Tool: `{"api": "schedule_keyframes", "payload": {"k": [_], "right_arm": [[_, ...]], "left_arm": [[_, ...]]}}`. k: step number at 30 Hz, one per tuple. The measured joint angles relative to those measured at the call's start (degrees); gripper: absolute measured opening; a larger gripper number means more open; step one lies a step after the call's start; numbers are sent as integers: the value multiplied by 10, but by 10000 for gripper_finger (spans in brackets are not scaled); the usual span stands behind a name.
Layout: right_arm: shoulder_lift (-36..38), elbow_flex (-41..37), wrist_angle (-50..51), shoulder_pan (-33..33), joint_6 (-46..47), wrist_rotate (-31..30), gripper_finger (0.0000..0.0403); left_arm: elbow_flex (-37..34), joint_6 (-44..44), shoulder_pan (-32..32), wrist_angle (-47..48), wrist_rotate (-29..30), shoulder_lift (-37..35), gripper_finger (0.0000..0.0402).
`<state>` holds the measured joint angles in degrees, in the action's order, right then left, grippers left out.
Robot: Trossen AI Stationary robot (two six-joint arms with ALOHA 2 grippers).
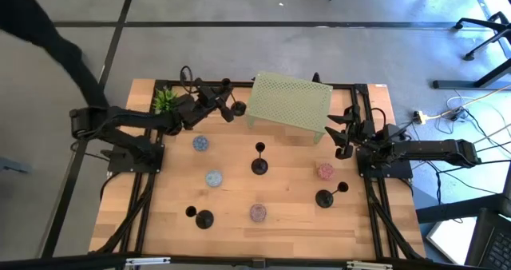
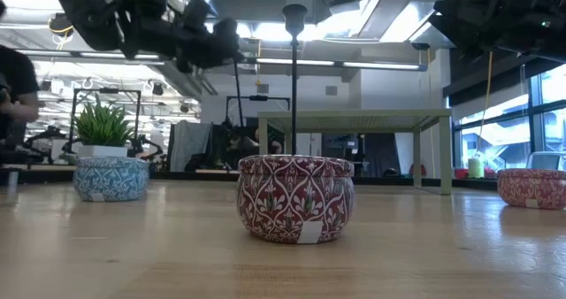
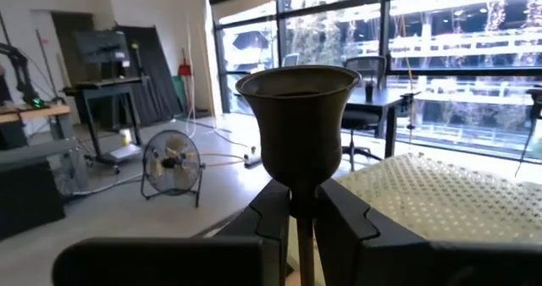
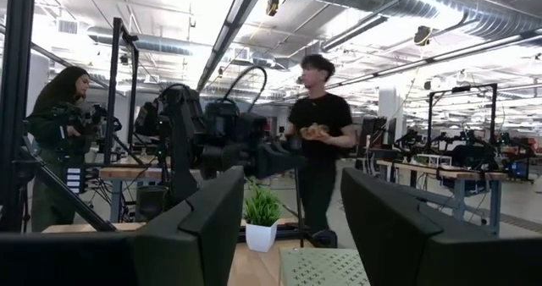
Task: Pick & Place candle stick holders
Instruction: Put the black candle holder on the shelf
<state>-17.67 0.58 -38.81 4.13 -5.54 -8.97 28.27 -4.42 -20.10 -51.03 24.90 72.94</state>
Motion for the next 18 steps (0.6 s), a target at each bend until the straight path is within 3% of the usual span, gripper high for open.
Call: {"api": "schedule_keyframes", "payload": {"k": [10, 18], "right_arm": [[0, 0, 0, 0, 11, 1, 203], [0, 0, 1, 0, 4, 1, 203]], "left_arm": [[9, -28, 57, 111, 67, -110, 32], [154, -68, 99, 257, 96, -111, 32]]}}
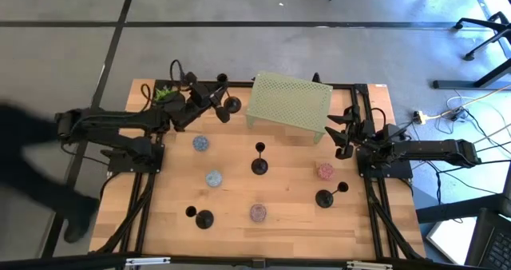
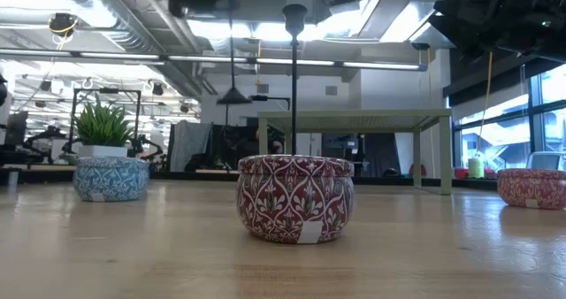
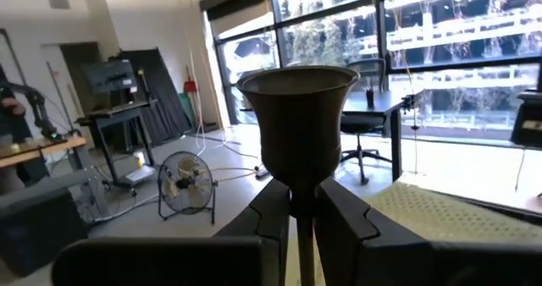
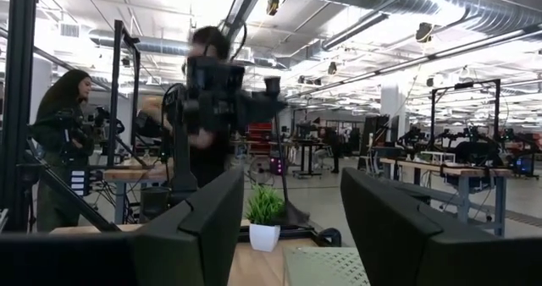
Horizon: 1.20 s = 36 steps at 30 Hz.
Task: Pick & Place candle stick holders
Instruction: Put the black candle holder on the shelf
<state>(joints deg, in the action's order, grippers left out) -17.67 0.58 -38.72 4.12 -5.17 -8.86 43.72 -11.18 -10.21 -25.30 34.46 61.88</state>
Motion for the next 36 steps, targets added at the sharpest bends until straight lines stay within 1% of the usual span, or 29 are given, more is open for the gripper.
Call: {"api": "schedule_keyframes", "payload": {"k": [2, 5, 10, 12, 19, 25, 27, 30, 36], "right_arm": [[0, 0, 0, 0, -2, 0, 203], [0, 0, -1, 0, -19, 0, 203], [0, 0, -2, 0, -28, 0, 203], [0, 0, -2, 0, -33, 0, 203], [0, 0, -10, 0, -49, 0, 203], [0, 0, -16, 0, -50, 0, 203], [0, 0, -15, 0, -50, -1, 203], [0, 0, -14, 0, -49, 0, 203], [0, 0, -3, 0, -49, 0, 203]], "left_arm": [[41, 0, 1, 24, -18, 12, 32], [91, 2, -7, 26, -55, 32, 33], [154, 30, -32, 37, -113, 79, 33], [176, 42, -42, 37, -135, 108, 33], [267, 46, -97, 29, -156, 230, 33], [345, 71, -146, 31, -213, 317, 33], [361, 83, -159, 37, -225, 338, 33], [372, 81, -172, 43, -224, 360, 33], [376, 95, -198, 59, -222, 371, 33]]}}
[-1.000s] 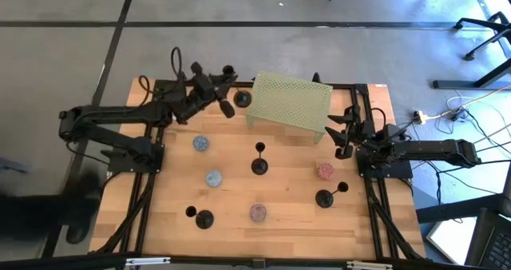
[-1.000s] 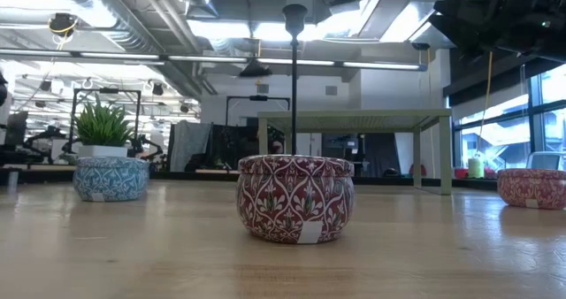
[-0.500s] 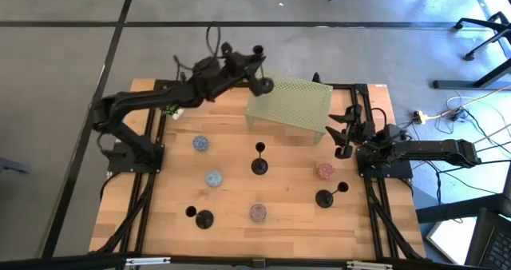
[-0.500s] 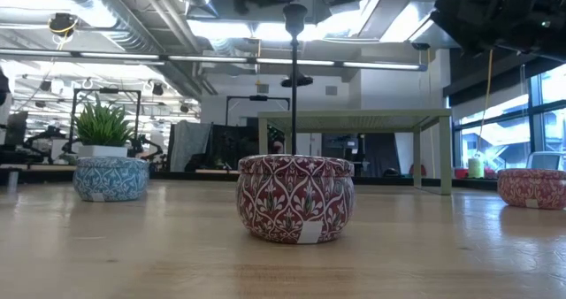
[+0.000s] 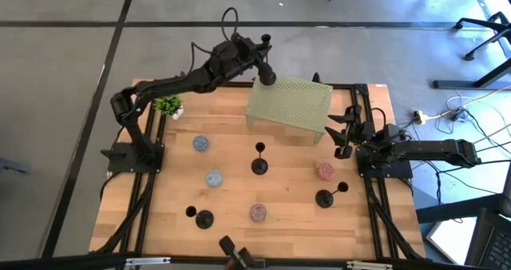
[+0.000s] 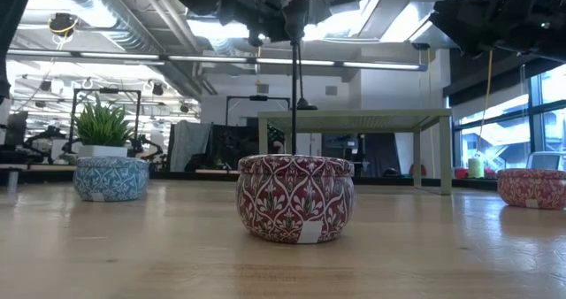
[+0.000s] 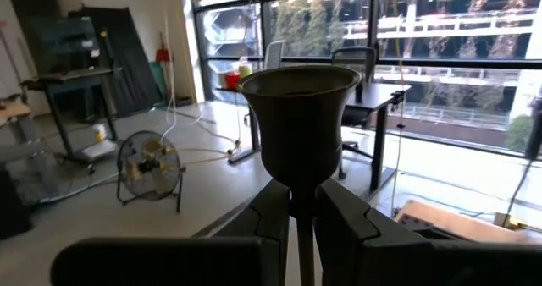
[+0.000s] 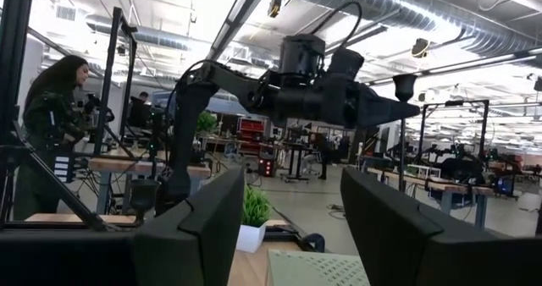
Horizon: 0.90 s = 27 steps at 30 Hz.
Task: Pick & Place candle stick holders
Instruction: Put the black candle holder on the shelf
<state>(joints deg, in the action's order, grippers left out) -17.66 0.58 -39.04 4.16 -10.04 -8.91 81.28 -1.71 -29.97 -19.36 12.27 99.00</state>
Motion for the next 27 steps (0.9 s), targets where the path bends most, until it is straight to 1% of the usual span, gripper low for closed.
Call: {"api": "schedule_keyframes", "payload": {"k": [4, 11, 22, 27], "right_arm": [[0, 0, 0, 0, 1, 0, 203], [0, 0, 0, 0, 17, 0, 203], [0, 0, 0, 0, 17, 0, 203], [0, 0, -3, 0, 17, 0, 203]], "left_arm": [[0, 9, -8, 24, 0, 0, 33], [0, 15, -16, 31, 0, 0, 33], [0, 11, -17, 44, -2, 0, 34], [0, 10, -16, 55, -44, 2, 38]]}}
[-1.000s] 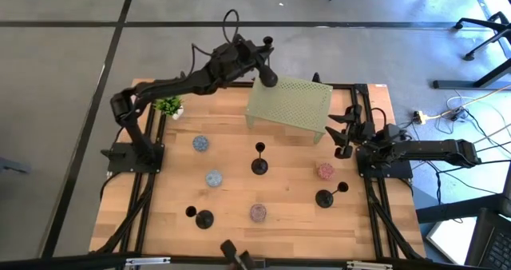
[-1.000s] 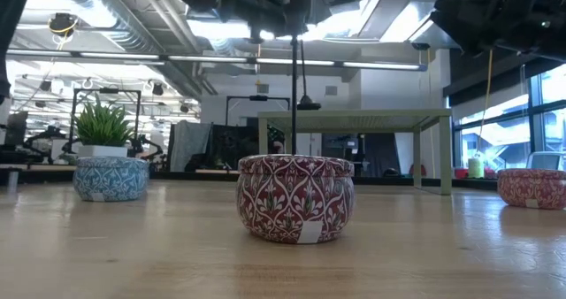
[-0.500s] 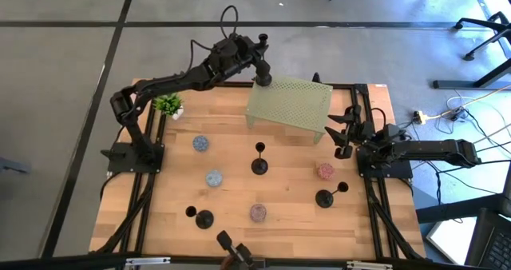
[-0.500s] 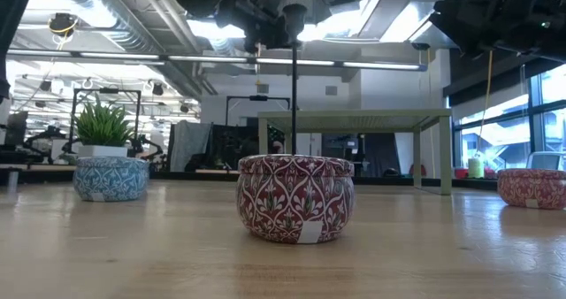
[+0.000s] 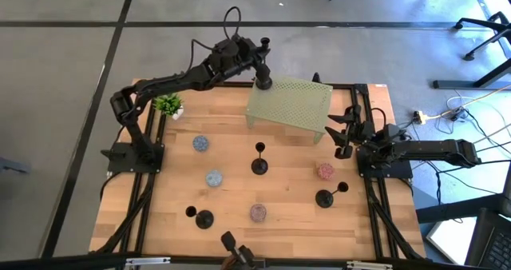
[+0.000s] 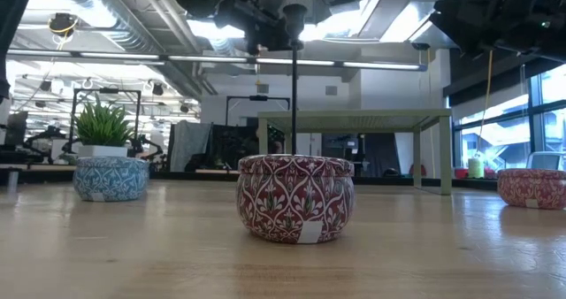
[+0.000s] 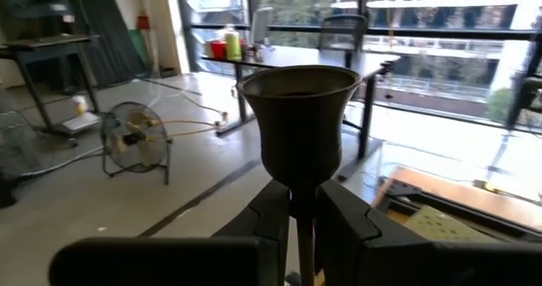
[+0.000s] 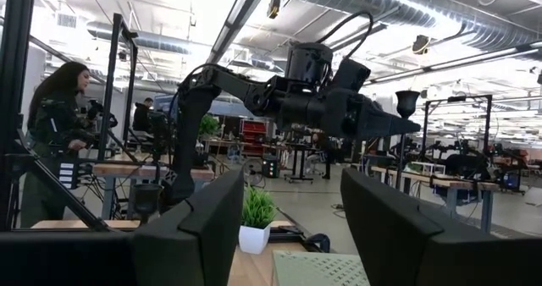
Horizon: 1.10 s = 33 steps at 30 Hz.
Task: Pick & Place candle stick holders
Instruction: Put the black candle holder on the shelf
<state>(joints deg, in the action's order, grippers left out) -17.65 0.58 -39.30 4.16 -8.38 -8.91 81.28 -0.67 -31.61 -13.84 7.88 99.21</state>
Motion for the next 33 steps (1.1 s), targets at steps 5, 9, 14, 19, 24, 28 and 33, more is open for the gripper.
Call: {"api": "schedule_keyframes", "payload": {"k": [5, 9, 14, 19, 24, 28, 33], "right_arm": [[0, 0, -1, 0, -2, 0, 203], [0, 0, -2, 0, -2, 0, 203], [0, 0, -2, 0, -2, 0, 203], [0, 0, -2, 0, -2, 0, 203], [0, 0, -2, 0, -2, 0, 203], [0, 0, -2, 0, -2, 0, 203], [0, 0, -2, 0, -2, 0, 203]], "left_arm": [[0, -1, 0, -1, 5, 2, 44], [0, -22, 0, -1, 1, 2, 43], [0, -31, 0, 7, -1, 2, 50], [0, -31, 0, 10, -19, 2, 69], [0, -31, 0, 10, -21, 2, 90], [0, -31, 1, 8, -40, 2, 109], [0, -31, 1, 8, -42, -3, 138]]}}
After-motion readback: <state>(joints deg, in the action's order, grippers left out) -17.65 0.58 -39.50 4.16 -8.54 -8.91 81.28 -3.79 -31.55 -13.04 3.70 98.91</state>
